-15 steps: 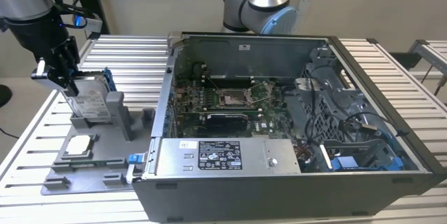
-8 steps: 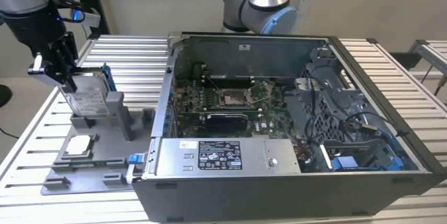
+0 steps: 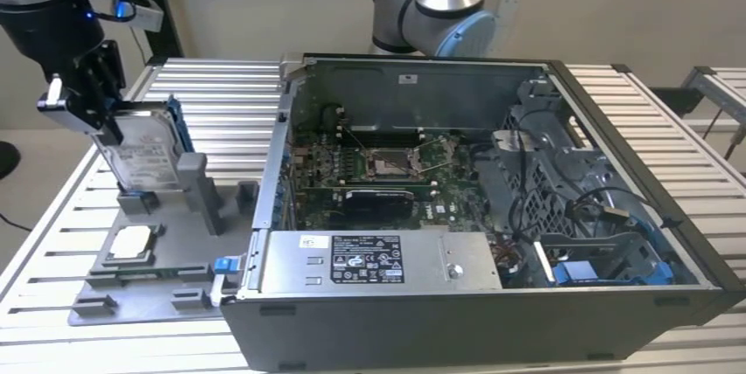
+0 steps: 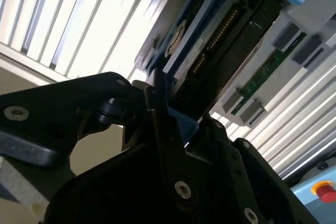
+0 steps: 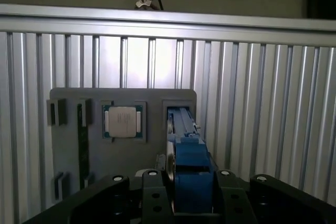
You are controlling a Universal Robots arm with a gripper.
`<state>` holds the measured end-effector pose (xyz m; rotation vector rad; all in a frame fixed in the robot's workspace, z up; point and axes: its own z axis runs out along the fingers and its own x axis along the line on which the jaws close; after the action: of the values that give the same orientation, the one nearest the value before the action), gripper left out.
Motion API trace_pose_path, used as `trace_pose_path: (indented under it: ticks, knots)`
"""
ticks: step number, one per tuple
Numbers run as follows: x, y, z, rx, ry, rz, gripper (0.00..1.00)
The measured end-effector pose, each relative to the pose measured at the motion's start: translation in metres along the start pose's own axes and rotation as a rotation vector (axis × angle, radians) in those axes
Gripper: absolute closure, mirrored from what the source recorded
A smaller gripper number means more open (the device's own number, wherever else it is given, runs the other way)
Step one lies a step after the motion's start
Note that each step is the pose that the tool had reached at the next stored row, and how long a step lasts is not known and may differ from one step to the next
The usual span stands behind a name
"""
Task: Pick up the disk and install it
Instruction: 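Pick up the disk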
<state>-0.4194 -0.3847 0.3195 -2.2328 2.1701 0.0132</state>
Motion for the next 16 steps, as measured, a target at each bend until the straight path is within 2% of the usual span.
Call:
trace_pose_path:
  ticks: [4,9,16]
  knots:
    - [-0.0002,0.0000,-0.0070,-0.0001,0.0000,0.000,1.00]
    - [-0.0004,-0.0001,-0.0124,0.0000,0.0000,0.000,1.00]
    - [-0.0004,-0.0001,-0.0129,0.0001,-0.0033,0.000,1.00]
